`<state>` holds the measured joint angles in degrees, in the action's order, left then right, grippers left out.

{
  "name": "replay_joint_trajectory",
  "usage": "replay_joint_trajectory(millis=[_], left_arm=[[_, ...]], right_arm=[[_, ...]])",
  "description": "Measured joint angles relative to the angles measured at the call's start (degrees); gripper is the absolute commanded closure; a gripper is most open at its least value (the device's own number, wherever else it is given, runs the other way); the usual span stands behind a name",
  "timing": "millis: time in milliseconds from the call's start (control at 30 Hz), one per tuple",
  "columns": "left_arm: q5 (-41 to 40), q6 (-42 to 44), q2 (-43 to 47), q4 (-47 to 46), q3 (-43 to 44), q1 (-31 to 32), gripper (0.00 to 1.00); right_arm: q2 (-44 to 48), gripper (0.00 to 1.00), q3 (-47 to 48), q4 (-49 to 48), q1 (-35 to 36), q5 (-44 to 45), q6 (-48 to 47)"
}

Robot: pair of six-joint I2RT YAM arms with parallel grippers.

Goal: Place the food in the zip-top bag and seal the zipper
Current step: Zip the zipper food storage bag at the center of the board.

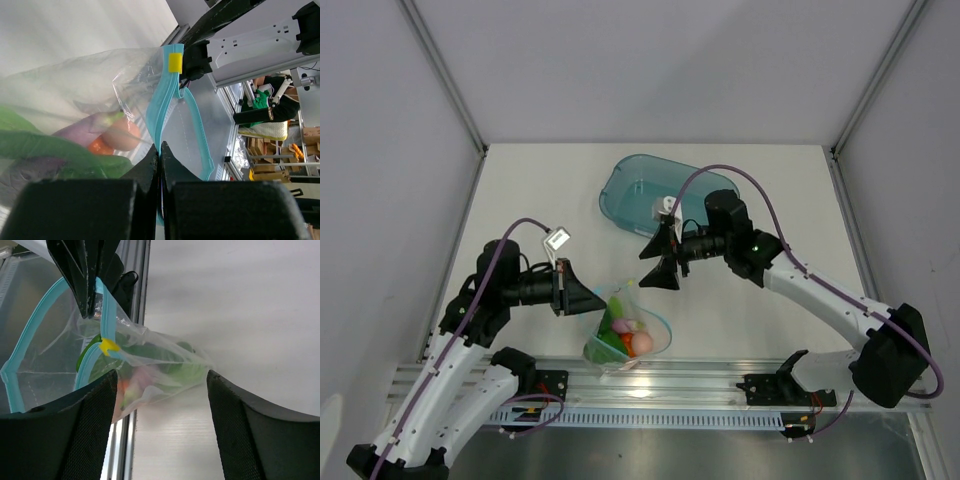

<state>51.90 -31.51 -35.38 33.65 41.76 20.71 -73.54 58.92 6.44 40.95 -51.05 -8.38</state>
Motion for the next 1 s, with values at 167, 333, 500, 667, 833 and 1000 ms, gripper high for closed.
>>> replay_joint_trajectory(millis=[167,333,500,667,833,1000], left_arm=[[0.9,0.0,0.0,-0.1,0.0,0.0,0.99],[1.3,0.0,0.0,-0.1,0.0,0.0,0.99],[1.5,-0.1,-0.5,-0.1,-0.1,0.0,1.0],[2.4,-0.4,-0.6,-0.4,-0.5,0.0,0.99],[2.9,-0.6,-0.8,-1.2,-0.6,0.0,0.99],[3.0,-0.6,-1.1,-1.5,-0.7,0.0,0.99]], right_arm=[[-4.3,0.33,2.6,-1.8,0.0,-3.7,-0.9],[-6.6,0.4,3.3,-2.5,0.0,-6.9,-0.9],[-6.6,0.46,4.2,-2.5,0.6,-9.6,-0.7],[-6.6,0.51,6.6,-0.8,1.6,-11.4,-1.8],[-7.1,0.55,8.5,1.5,3.0,-12.7,-3.7],[-8.4,0.56,8.6,3.2,3.6,-14.0,-4.2]])
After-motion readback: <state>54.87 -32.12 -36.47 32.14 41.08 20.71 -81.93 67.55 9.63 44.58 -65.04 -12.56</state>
